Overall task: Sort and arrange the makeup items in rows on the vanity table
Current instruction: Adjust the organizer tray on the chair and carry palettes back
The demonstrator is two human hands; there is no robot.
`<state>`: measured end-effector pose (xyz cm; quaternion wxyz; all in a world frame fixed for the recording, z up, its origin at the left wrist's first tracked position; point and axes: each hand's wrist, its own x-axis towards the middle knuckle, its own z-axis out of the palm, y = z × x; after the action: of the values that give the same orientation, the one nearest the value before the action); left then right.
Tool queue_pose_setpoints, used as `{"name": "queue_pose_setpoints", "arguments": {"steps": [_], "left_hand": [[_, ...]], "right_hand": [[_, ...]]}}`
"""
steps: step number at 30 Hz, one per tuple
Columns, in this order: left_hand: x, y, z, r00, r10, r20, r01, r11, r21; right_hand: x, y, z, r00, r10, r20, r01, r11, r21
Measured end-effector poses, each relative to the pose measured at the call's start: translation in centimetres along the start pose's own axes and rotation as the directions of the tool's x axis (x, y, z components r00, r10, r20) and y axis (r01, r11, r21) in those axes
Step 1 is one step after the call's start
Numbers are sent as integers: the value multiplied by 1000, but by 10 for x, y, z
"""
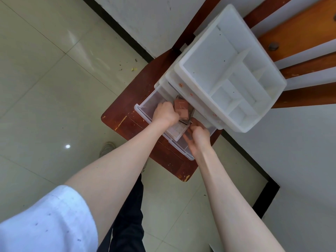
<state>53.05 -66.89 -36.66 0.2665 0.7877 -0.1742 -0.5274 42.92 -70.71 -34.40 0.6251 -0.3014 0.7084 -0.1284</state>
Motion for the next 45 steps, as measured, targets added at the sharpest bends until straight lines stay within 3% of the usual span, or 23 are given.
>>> {"name": "queue_pose_setpoints", "arguments": {"steps": [9,13,19,23,27,34,40,45], "left_hand": [[-12,4,-7,993,-106,56,119,919,-376],[-25,0,-9,979,-187,79,203,869,-451],[-56,-10,-24,988,-132,76,151,801,-580],[-84,-26,-36,995,-101,-20,54,674,-737],[-92,-44,-44,967,-226,-121,16,523,-852],[-79,-47,-47,948,-314,47,120,215,-969],[-79,-39,-41,969,-239,68,93,93,-991],[-74,-18,-38,980,-187,70,85,74,-994]], "right_hand": [[-5,-3,-11,996,90,27,-90,996,23],[-17,1,-15,994,104,38,-108,986,125],[-45,1,-21,982,188,31,-190,960,203],[-69,5,-28,961,269,67,-273,880,388],[-85,13,-32,925,378,30,-334,774,538],[-90,14,-41,838,546,17,-405,599,691],[-87,17,-52,885,446,131,-306,347,886],[-76,6,-58,924,356,135,-260,329,908]]}}
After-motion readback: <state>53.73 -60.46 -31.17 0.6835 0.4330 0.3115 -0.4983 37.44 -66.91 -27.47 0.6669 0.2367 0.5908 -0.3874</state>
